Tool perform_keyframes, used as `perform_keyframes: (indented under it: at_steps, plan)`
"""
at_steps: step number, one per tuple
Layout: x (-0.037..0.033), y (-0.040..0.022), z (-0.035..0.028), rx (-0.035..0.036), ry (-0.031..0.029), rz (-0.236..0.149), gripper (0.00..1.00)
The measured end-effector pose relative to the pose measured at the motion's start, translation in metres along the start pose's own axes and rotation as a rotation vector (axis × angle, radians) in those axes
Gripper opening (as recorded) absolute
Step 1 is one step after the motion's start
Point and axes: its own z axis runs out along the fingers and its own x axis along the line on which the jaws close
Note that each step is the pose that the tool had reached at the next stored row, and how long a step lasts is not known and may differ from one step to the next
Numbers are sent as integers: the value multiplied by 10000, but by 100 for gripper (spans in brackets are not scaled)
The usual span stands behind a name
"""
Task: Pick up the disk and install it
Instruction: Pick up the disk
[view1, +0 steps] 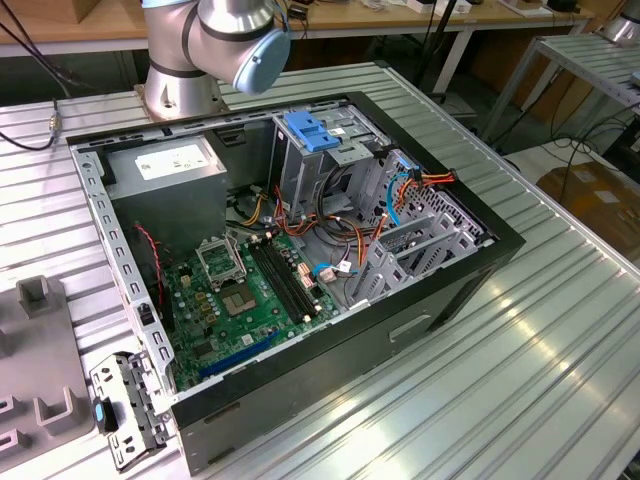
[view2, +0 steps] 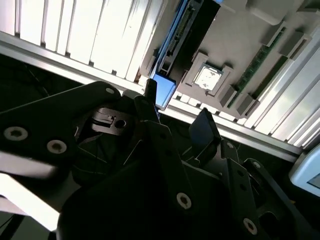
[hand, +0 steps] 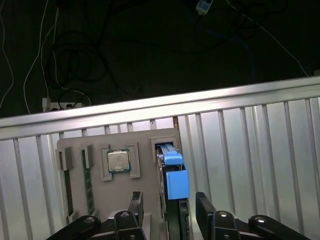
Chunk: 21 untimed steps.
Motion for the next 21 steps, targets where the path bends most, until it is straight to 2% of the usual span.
perform_keyframes:
  at_steps: [9, 18, 21]
  plan:
    - [-5, 13, 170, 19, -2, 3, 54]
    - [-31, 52, 273, 26, -3, 0, 54]
    - [-39, 57, 328, 26, -3, 2, 54]
